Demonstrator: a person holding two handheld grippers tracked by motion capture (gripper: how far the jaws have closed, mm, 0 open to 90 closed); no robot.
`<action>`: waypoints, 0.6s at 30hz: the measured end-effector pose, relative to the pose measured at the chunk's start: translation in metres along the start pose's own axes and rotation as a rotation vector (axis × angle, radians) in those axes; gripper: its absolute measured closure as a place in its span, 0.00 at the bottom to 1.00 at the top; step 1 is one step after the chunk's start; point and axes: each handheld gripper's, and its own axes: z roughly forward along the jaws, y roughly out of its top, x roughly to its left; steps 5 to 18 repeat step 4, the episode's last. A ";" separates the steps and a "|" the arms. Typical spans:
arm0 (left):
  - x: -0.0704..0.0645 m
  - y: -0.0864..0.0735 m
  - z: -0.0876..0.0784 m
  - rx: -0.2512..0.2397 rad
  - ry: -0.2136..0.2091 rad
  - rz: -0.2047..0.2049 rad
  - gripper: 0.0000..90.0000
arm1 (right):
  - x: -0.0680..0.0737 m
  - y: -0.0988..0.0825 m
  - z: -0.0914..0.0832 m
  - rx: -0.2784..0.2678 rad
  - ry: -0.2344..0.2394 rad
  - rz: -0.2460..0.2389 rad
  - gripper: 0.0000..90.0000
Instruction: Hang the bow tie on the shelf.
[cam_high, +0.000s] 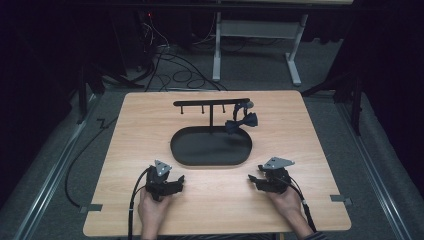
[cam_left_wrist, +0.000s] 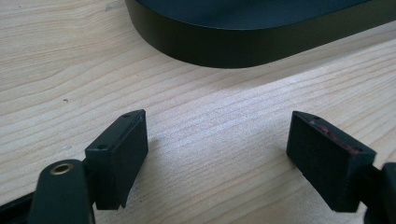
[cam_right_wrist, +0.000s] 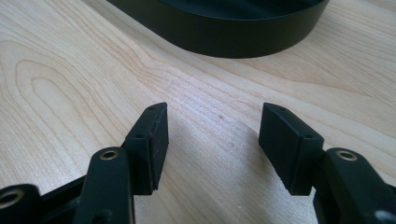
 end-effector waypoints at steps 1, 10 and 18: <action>0.000 0.000 0.000 0.000 0.000 0.000 0.23 | 0.000 0.000 0.000 0.000 0.000 0.000 0.49; 0.000 0.000 0.000 0.000 0.000 0.000 0.23 | 0.000 0.000 0.000 0.000 0.001 0.001 0.49; 0.000 0.000 0.000 0.000 0.000 0.000 0.23 | 0.000 0.000 0.000 0.000 0.001 0.001 0.49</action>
